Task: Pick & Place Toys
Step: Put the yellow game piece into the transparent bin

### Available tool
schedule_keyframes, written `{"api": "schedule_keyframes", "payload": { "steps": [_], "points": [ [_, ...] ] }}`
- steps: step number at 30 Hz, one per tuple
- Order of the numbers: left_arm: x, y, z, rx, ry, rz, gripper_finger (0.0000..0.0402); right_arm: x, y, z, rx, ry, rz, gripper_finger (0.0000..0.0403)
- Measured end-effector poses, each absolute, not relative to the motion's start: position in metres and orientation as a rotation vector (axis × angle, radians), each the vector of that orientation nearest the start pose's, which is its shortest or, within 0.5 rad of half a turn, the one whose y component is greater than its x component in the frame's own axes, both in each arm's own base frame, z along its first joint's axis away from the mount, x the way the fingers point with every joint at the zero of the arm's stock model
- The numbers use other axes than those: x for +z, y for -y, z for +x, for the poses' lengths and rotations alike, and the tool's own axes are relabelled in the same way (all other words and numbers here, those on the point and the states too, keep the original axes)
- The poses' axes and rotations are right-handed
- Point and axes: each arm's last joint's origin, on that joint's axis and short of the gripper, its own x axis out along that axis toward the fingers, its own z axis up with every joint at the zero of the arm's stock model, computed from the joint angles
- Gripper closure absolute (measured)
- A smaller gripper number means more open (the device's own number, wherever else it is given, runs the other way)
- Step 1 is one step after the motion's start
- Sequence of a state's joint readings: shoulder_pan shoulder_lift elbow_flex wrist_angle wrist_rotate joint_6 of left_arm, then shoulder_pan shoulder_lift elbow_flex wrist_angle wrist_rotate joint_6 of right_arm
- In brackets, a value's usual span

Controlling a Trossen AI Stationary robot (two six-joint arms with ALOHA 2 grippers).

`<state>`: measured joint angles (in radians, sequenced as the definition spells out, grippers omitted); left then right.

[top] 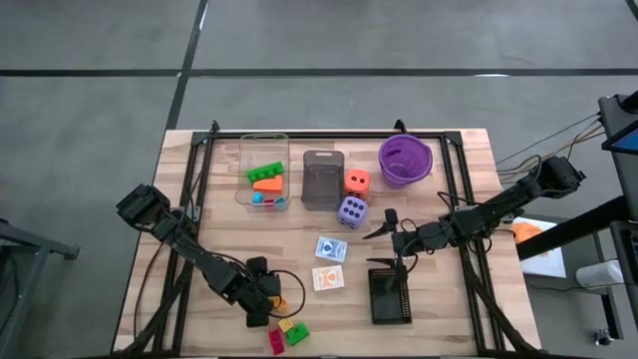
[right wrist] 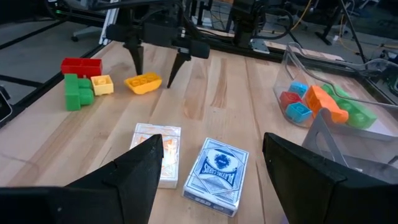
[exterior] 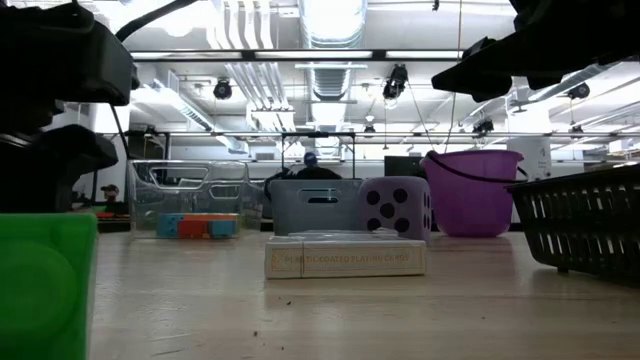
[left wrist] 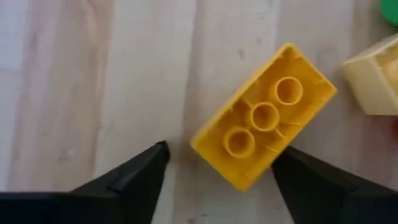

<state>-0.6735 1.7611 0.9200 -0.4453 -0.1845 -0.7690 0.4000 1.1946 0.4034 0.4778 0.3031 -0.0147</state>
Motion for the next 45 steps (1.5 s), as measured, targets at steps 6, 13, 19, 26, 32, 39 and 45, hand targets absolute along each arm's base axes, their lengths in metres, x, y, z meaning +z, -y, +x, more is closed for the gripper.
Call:
{"api": "schedule_keyframes", "payload": {
  "steps": [6,13,19,26,32,39,45],
  "points": [
    [0.127,0.185,0.242,0.027,-1.228,-0.064,0.0256,0.188,-0.081,0.214,0.087,-0.293,-0.125,0.0128],
    [0.128,0.185,0.242,-0.021,-1.230,-0.003,0.0391,0.187,-0.081,0.214,0.083,-0.296,-0.126,0.0128],
    [0.134,0.181,0.238,-0.024,-1.258,0.003,0.0350,0.187,-0.080,0.214,0.083,-0.300,-0.128,0.0128],
    [0.145,0.177,0.234,-0.091,-1.249,0.094,0.0214,0.187,-0.081,0.214,0.083,-0.300,-0.128,0.0128],
    [0.152,0.173,0.241,-0.109,-1.165,0.154,0.0088,0.187,-0.080,0.214,0.083,-0.304,-0.129,0.0128],
    [0.147,0.171,0.259,-0.187,-1.069,0.246,0.0018,0.186,-0.080,0.214,0.080,-0.310,-0.131,0.0128],
    [0.147,0.168,0.263,-0.293,-1.070,0.313,0.0038,0.185,-0.080,0.213,0.079,-0.317,-0.127,0.0128]
  ]
}}
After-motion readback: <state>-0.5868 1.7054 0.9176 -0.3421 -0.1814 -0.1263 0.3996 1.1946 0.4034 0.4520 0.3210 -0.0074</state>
